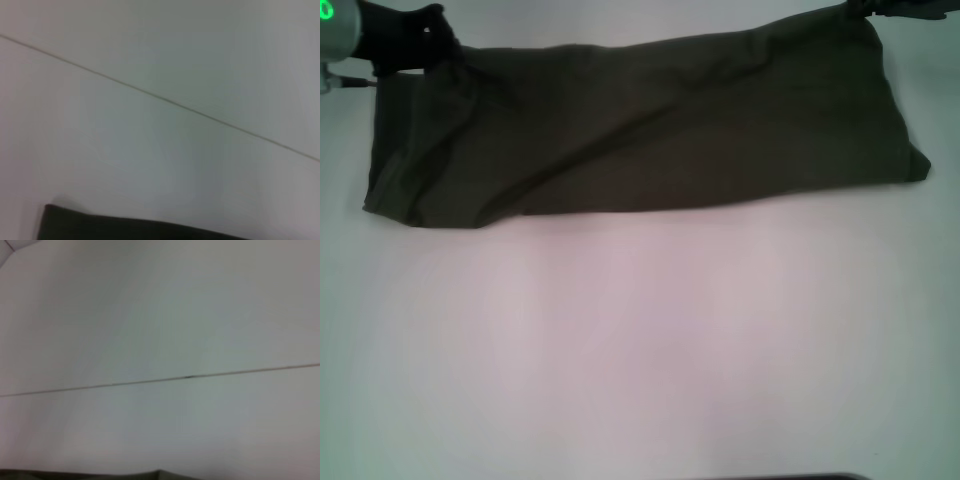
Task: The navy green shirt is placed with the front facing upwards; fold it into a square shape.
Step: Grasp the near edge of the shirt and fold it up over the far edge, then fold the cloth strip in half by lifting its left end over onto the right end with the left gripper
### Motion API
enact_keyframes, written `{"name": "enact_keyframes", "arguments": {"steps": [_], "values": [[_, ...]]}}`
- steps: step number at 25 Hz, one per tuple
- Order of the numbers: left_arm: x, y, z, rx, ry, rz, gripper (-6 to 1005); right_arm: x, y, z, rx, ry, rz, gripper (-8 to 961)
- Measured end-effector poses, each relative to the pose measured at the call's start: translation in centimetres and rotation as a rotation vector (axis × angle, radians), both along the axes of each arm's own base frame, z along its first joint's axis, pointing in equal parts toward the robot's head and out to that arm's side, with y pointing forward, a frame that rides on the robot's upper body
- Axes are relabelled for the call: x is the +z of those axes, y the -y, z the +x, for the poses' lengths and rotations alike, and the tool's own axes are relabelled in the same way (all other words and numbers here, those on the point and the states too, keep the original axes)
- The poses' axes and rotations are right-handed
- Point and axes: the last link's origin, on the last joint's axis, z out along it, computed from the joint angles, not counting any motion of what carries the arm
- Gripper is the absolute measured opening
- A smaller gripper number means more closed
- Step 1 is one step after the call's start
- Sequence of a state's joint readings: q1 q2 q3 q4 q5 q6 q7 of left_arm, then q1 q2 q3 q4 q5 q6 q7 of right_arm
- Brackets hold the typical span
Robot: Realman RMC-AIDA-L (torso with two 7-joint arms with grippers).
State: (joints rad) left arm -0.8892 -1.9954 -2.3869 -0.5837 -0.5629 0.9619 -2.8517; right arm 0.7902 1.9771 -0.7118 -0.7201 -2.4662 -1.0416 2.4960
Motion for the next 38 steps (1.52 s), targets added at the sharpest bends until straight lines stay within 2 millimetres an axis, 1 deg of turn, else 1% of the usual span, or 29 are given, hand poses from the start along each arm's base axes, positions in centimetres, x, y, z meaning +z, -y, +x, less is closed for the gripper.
{"name": "enact_keyframes", "arguments": {"steps": [4, 6, 9, 11, 16, 20, 22, 26, 28, 31, 35, 38], "values": [[1.2, 0.6, -1.6, 0.052, 0.05, 0.051, 91, 0.9, 0.2, 0.3, -0.007, 0.003, -0.02, 34], [1.9, 1.0, -2.3, 0.067, 0.065, 0.076, 91, 1.6, 0.3, 0.7, -0.015, 0.002, -0.02, 108], [2.5, 1.4, -2.9, 0.077, 0.083, 0.099, 171, 2.7, 0.4, 1.0, -0.028, 0.003, -0.014, 218], [2.8, 1.5, -2.9, 0.076, 0.092, 0.1, 224, 3.4, 0.3, 1.1, -0.031, 0.008, -0.012, 263], [3.9, 1.4, -2.3, 0.05, 0.097, 0.102, 445, 3.7, 0.4, 0.8, -0.023, -0.001, -0.029, 375], [5.3, 1.6, -1.8, 0.026, 0.103, 0.077, 489, 3.4, 1.0, -0.1, -0.004, -0.02, -0.098, 465], [5.5, 2.0, -1.6, 0.018, 0.102, 0.041, 511, 3.5, 1.4, -0.6, 0.009, -0.028, -0.139, 509], [6.0, 3.0, -2.1, 0.02, 0.099, -0.012, 544, 3.9, 2.5, -1.3, 0.012, -0.059, -0.206, 598], [6.2, 3.5, -2.6, 0.022, 0.092, -0.016, 544, 4.1, 3.2, -1.3, 0.0, -0.086, -0.235, 595], [6.0, 3.9, -3.0, 0.013, 0.081, -0.023, 545, 4.2, 4.0, -0.8, -0.019, -0.12, -0.26, 590], [5.4, 3.8, -3.6, 0.002, 0.028, -0.016, 545, 4.0, 4.8, 0.1, -0.052, -0.15, -0.266, 587], [5.0, 3.6, -4.0, -0.002, -0.029, -0.011, 546, 3.7, 5.1, 0.2, -0.06, -0.169, -0.268, 584]]}}
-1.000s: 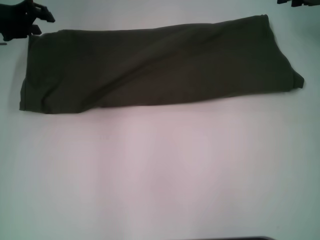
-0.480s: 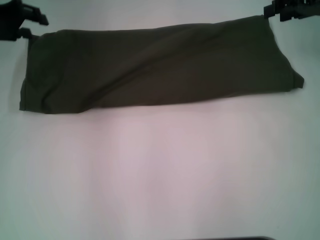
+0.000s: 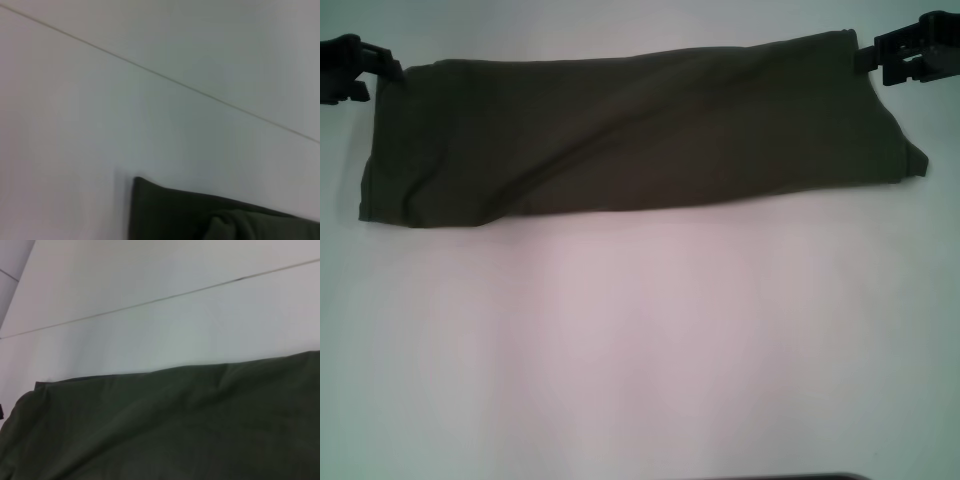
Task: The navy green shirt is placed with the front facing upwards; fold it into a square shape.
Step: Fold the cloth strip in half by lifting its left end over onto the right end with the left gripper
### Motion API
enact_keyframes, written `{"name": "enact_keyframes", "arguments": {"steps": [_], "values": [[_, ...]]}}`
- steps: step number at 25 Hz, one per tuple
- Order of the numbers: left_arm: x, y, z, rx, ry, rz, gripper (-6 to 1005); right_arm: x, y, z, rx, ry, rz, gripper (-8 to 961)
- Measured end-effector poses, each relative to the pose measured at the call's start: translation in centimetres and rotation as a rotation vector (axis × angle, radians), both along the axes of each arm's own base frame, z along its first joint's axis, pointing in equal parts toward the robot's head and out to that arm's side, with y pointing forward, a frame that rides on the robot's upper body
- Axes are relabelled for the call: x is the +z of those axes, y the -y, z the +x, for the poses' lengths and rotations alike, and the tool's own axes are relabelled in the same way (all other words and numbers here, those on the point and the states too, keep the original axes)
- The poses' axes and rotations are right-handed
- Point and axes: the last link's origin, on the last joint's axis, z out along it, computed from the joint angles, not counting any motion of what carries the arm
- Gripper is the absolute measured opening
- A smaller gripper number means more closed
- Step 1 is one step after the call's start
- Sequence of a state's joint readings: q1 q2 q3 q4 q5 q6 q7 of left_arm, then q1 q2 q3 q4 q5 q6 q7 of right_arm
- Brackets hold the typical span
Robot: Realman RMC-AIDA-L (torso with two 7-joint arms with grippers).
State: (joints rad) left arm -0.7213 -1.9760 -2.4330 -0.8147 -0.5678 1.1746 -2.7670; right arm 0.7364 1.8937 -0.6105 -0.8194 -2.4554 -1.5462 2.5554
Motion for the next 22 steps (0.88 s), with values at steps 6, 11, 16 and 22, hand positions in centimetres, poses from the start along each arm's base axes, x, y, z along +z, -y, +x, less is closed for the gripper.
{"name": "enact_keyframes", "arguments": {"steps": [6, 11, 16, 22], "values": [[-1.1, -0.5, 0.1, -0.02, -0.061, -0.004, 545, -0.3, 0.2, 0.0, -0.003, -0.009, -0.006, 583], [-2.3, -0.7, 0.3, -0.016, -0.053, -0.025, 544, -0.2, 0.3, 0.3, -0.013, -0.016, 0.005, 584], [-2.5, -1.2, 0.2, -0.022, -0.076, 0.002, 542, -0.1, 0.3, 0.4, -0.016, -0.026, 0.011, 584], [-2.7, -1.2, 0.4, -0.024, -0.075, -0.005, 541, 0.0, 0.3, 0.4, -0.02, -0.036, 0.02, 584]]}}
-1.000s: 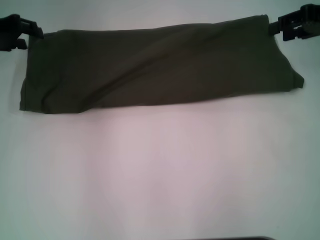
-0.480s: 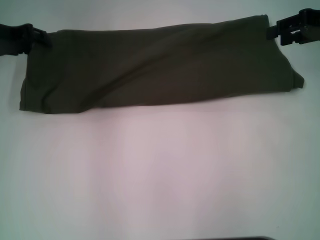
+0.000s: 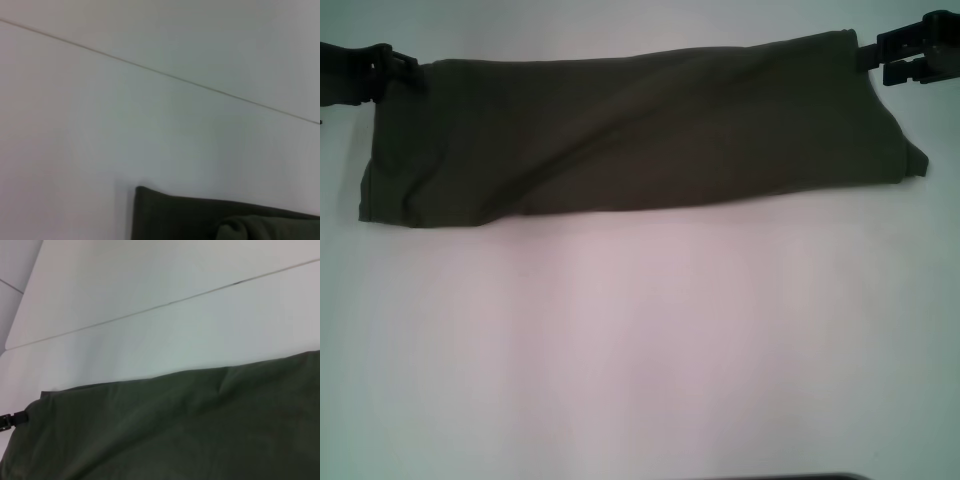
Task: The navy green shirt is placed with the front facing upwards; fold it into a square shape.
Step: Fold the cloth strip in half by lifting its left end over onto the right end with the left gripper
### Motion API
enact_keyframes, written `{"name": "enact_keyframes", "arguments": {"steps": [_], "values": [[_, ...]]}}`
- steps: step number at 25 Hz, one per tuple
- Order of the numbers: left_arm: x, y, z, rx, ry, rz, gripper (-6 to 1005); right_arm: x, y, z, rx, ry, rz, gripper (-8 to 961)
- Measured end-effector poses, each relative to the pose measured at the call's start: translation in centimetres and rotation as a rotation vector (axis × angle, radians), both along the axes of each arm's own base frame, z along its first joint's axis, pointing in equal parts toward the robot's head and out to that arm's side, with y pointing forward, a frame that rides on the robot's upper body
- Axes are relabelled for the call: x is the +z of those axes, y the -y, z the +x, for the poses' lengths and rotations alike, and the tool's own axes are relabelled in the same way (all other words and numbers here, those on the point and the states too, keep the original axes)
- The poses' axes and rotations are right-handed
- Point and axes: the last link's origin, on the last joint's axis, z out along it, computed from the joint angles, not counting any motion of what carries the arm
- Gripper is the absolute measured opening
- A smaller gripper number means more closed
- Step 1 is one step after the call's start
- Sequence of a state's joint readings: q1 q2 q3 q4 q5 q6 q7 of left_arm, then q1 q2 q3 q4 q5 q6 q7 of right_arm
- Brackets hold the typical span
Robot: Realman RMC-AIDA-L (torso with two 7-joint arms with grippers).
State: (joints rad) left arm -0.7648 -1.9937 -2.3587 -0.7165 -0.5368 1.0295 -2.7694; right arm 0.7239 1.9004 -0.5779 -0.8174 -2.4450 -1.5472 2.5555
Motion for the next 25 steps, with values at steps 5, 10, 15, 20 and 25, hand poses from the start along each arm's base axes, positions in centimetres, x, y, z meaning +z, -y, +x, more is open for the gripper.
{"name": "enact_keyframes", "arguments": {"steps": [5, 10, 15, 20, 25], "values": [[-0.5, -0.1, 0.4, 0.006, 0.012, -0.031, 539, 0.1, 0.0, 0.0, -0.001, -0.009, 0.008, 584], [-0.4, -0.2, 0.8, 0.001, 0.021, -0.048, 527, 0.2, -0.1, -0.1, 0.002, -0.022, 0.014, 584], [-0.2, -0.2, 0.8, 0.001, 0.023, -0.043, 352, 0.3, -0.1, -0.2, 0.003, -0.03, 0.018, 583], [0.1, -0.1, 0.6, 0.011, 0.023, -0.033, 208, 0.2, 0.0, -0.1, 0.002, -0.031, 0.017, 583], [1.0, -0.1, 0.3, 0.019, 0.021, -0.002, 81, 0.1, 0.1, -0.1, 0.0, -0.033, 0.014, 583]]}}
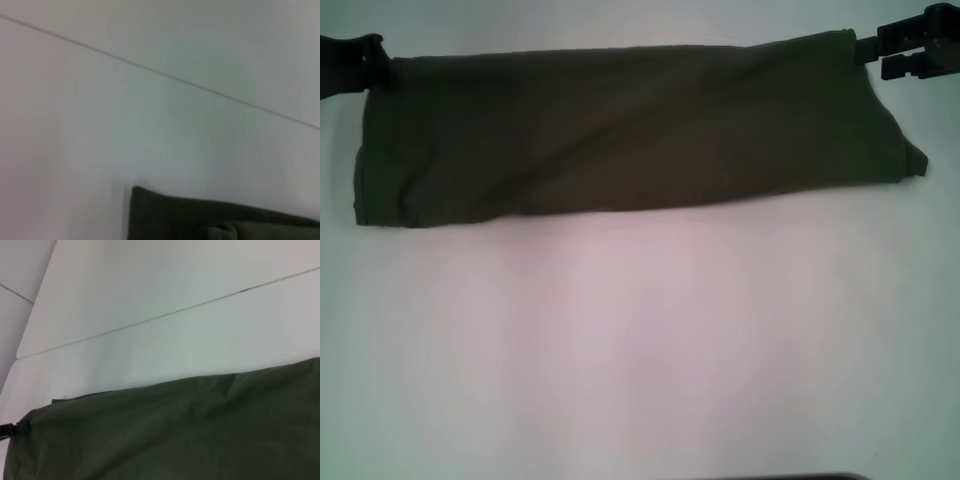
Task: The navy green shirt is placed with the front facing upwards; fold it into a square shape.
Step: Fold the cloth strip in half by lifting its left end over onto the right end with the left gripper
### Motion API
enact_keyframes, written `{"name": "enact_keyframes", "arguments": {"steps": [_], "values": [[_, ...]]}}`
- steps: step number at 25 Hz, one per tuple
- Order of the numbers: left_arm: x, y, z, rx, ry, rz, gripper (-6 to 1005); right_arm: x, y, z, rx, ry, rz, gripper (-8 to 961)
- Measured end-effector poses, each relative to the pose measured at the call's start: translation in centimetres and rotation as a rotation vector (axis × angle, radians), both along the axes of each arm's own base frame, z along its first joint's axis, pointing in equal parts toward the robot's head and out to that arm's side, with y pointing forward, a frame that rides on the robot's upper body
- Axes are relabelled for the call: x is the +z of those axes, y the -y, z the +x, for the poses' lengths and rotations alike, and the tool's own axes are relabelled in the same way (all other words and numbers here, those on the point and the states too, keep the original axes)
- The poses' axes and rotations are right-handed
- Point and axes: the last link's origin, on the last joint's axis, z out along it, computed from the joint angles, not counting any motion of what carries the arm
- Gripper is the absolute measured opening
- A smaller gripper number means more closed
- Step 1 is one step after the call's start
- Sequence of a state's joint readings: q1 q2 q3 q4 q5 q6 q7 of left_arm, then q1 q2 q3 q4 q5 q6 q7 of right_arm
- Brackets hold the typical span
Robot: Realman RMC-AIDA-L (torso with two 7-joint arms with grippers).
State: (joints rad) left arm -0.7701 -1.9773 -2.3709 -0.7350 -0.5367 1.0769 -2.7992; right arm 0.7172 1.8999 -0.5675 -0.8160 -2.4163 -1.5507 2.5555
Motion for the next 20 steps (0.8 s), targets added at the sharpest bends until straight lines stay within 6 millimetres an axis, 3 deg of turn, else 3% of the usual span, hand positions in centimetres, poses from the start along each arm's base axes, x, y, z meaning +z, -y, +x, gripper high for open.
{"name": "enact_keyframes", "arguments": {"steps": [5, 20], "values": [[0.3, 0.0, -0.1, 0.007, 0.0, 0.018, 17, 0.0, 0.2, 0.2, -0.007, -0.002, 0.001, 583], [-0.9, -0.7, -1.5, -0.002, -0.121, 0.054, 35, -0.1, 0.2, 0.3, -0.014, -0.01, 0.0, 584]]}}
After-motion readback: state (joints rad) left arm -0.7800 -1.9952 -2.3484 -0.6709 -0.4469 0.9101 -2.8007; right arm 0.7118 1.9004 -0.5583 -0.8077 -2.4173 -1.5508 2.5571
